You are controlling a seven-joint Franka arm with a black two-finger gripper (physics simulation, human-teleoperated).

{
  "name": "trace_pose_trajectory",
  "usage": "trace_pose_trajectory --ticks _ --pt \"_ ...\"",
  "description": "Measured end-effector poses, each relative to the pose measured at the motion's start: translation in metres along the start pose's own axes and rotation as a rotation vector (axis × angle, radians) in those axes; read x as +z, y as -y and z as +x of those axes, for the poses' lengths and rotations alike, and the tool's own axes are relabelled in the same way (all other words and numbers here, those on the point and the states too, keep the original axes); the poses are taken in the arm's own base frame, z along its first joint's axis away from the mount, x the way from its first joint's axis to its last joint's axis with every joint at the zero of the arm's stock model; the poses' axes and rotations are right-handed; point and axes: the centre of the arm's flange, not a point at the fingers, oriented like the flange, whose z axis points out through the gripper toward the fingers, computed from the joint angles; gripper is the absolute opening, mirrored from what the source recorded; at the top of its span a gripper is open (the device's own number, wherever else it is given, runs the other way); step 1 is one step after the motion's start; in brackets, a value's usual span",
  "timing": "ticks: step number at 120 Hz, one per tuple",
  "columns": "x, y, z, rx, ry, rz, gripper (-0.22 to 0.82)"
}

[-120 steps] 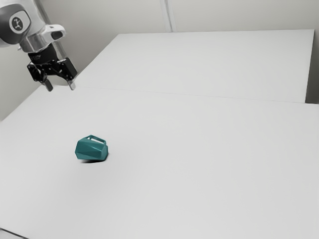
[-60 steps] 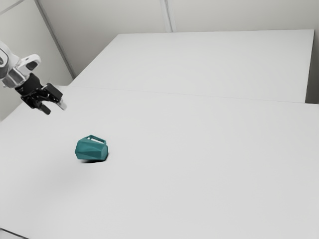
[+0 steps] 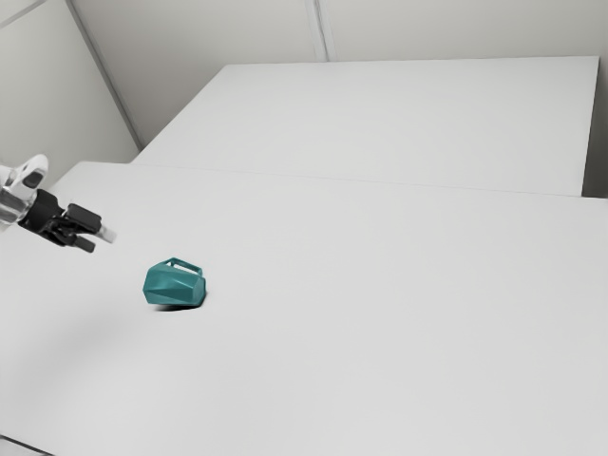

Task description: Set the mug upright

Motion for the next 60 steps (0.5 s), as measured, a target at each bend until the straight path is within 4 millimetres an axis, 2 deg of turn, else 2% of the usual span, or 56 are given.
trace_pose_trajectory --ticks 22,60 --pt "0.016 0.026 -0.017 0.011 -0.073 -0.071 0.6" --pt "0.045 0.06 -0.027 0.062 -0.147 -0.14 0.6"
